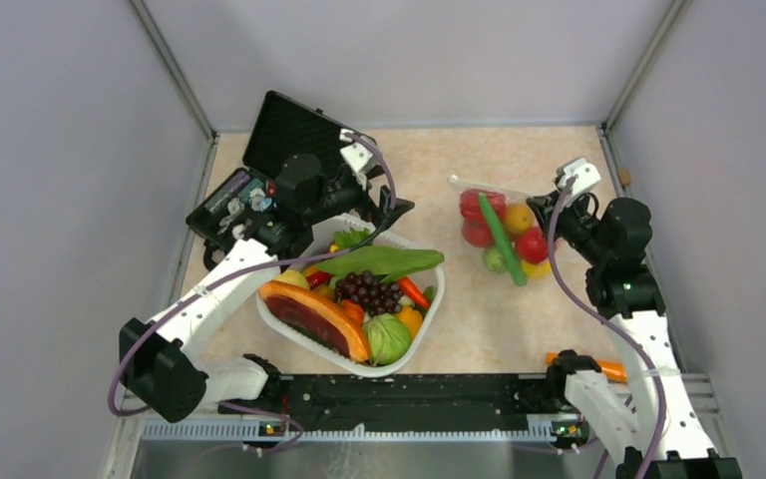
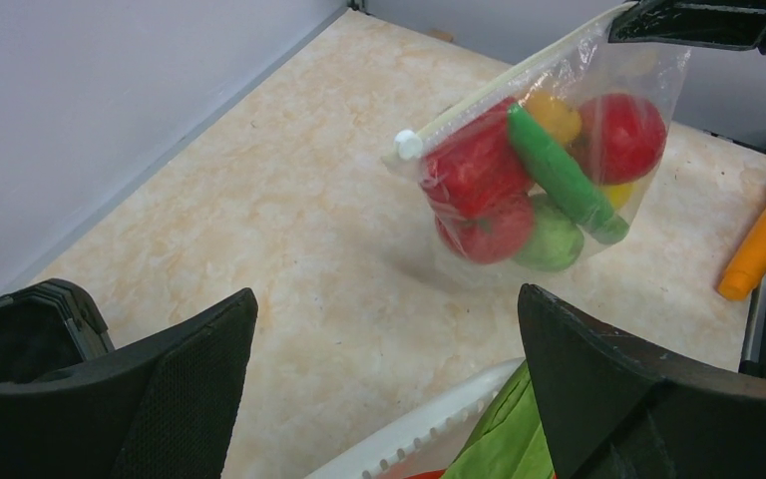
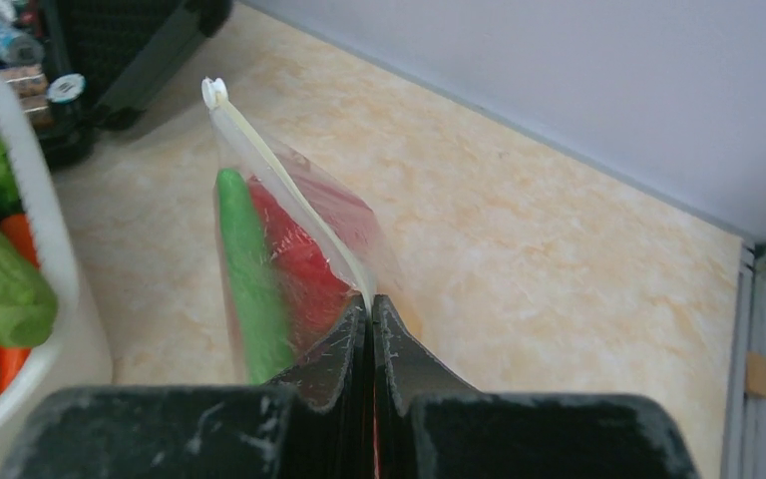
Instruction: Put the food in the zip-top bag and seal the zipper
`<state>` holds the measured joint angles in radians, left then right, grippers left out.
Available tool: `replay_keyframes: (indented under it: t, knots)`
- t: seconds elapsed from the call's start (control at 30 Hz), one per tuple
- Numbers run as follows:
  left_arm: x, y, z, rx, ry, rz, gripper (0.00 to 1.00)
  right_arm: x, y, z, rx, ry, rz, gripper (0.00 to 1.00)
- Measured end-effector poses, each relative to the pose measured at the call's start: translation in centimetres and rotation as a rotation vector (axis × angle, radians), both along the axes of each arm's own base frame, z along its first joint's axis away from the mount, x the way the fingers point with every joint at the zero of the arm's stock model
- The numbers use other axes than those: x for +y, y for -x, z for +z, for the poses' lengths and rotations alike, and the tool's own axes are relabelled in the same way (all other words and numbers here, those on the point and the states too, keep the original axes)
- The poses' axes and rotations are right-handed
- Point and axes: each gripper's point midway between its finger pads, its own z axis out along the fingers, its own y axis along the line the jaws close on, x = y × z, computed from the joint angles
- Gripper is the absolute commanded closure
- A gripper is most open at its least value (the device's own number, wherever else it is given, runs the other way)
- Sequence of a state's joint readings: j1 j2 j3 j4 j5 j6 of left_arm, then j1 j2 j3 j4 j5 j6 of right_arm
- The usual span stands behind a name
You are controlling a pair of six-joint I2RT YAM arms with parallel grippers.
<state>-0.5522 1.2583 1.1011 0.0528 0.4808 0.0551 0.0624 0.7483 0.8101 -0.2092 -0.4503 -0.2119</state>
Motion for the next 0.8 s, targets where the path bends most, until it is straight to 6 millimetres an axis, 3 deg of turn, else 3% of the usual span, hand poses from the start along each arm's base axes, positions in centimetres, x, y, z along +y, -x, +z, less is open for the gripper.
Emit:
replay_keyframes:
  t: [0.17, 0.37, 0.53, 0.6, 0.67, 0.8]
  knots:
    - [0.0, 0.0, 0.0, 0.009, 0.005, 0.005, 0.01, -1.5, -0.7, -0.1, 0.014, -0.006, -0.103, 1.0]
    - [0.1, 0.0, -0.5, 0.03, 0.007, 0.014, 0.01, -0.9, -0.3, -1.1, 0.035, 0.033, -0.044, 1.0]
    - [0.2, -0.2, -0.7, 0.039, 0.008, 0.026, 0.01, 1.4, 0.1, -4.8, 0.174, 0.064, 0.127, 1.0]
    - [0.3, -0.3, -0.7, 0.04, 0.007, 0.032, 0.01, 2.2, 0.4, -6.6, 0.251, 0.073, 0.196, 0.91]
    - [0.3, -0.3, -0.7, 0.04, 0.006, 0.037, 0.01, 2.7, 1.1, -7.6, 0.295, 0.085, 0.257, 0.73]
    - [0.4, -0.3, -0.9, 0.045, 0.001, 0.041, 0.01, 3.4, 2.9, -6.9, 0.266, 0.094, 0.324, 0.58]
